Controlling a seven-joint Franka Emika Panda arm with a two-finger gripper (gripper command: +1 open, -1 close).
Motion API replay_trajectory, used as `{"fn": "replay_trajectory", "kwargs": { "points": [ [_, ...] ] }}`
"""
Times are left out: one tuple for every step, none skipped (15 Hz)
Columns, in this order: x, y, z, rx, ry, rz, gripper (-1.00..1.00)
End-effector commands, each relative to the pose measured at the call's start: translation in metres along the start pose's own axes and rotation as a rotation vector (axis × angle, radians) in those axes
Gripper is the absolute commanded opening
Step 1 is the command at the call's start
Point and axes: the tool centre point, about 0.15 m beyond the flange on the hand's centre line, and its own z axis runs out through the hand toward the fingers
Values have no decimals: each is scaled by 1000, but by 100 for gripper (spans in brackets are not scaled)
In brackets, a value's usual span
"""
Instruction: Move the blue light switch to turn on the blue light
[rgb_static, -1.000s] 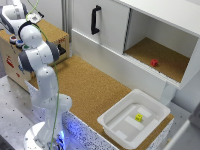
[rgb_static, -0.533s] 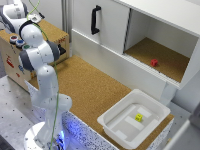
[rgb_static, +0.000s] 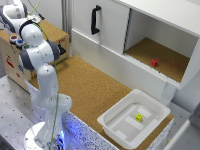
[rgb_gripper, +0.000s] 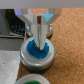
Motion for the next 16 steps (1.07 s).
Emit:
{"fn": "replay_trajectory", "kwargs": {
  "points": [
    [31,5,12,47,-154,62,-100],
    [34,7,17,49,-149,82,-100],
    [35,8,21,53,-148,97,-100],
    [34,6,26,59,-156,102,-100],
    [32,3,30,60,-168,102,-100],
    [29,-1,32,66,-176,107,-100],
    [26,-4,28,66,-173,115,-100],
    [24,-6,20,58,-168,121,-100],
    [21,-7,8,44,-164,126,-100],
    [15,-7,-11,23,-156,141,-100],
    [10,-6,-27,2,-149,160,-100],
    [5,-2,-42,-13,-144,187,-100],
    [0,1,-53,-30,-145,205,-100],
    [-3,4,-61,-42,-149,223,-100],
    [-5,6,-66,-54,-153,237,-100],
    [-6,7,-68,-61,-154,258,-100]
  ]
}}
